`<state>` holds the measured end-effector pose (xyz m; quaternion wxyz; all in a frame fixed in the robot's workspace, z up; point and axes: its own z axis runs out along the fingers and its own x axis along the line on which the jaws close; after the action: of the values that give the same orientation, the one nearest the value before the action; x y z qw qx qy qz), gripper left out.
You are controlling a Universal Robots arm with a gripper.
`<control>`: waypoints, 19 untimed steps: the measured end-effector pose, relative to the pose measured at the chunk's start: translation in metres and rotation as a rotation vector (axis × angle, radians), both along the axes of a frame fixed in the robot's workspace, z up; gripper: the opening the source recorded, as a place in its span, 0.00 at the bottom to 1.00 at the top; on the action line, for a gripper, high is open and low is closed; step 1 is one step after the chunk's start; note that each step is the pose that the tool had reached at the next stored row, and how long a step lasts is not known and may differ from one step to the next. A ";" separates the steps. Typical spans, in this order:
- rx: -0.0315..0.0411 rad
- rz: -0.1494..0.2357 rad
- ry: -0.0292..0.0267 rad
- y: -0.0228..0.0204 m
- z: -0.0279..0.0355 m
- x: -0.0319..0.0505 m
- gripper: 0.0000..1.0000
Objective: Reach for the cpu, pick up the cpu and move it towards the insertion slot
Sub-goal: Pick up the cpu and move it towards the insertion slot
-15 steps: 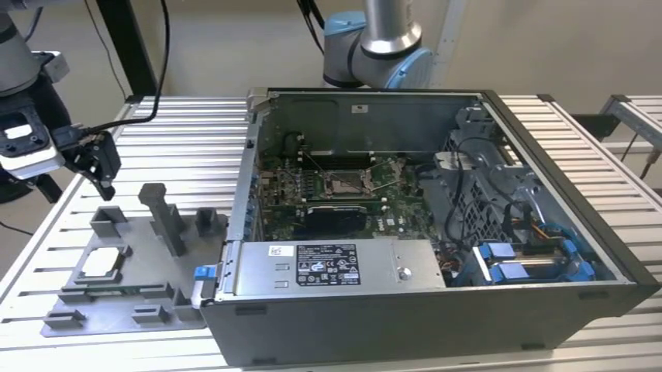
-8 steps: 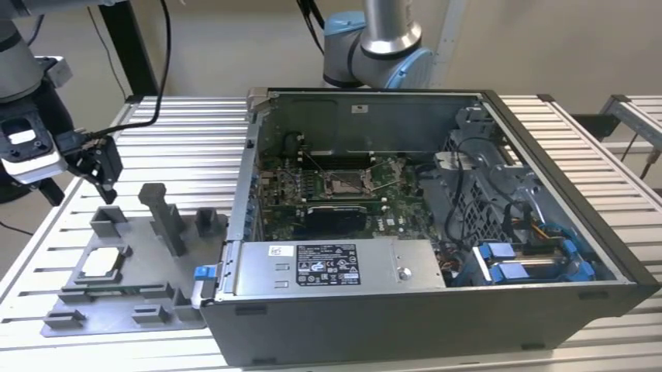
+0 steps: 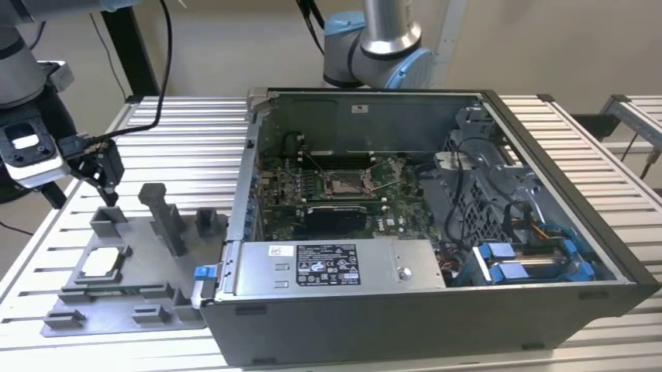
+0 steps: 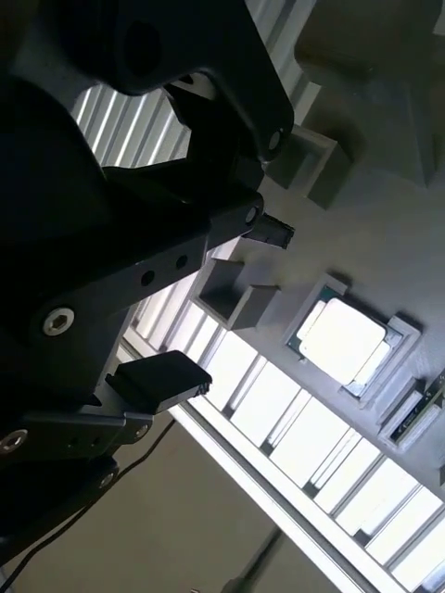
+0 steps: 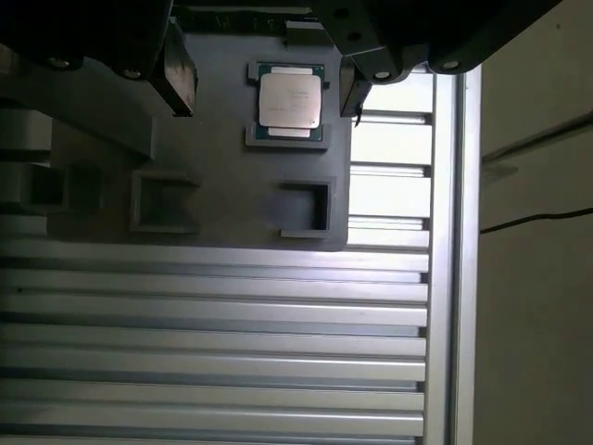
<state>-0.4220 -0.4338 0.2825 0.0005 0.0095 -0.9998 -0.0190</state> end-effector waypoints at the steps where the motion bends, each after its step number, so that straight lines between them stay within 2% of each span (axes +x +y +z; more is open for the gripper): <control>1: 0.0000 0.000 0.0001 0.0000 0.0000 0.0000 1.00; 8: 0.0002 0.000 -0.0002 0.0000 -0.0020 0.0000 1.00; 19: 0.0002 0.000 -0.0001 0.0000 -0.0119 -0.0002 1.00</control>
<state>-0.4222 -0.4339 0.2706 0.0005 0.0095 -0.9998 -0.0191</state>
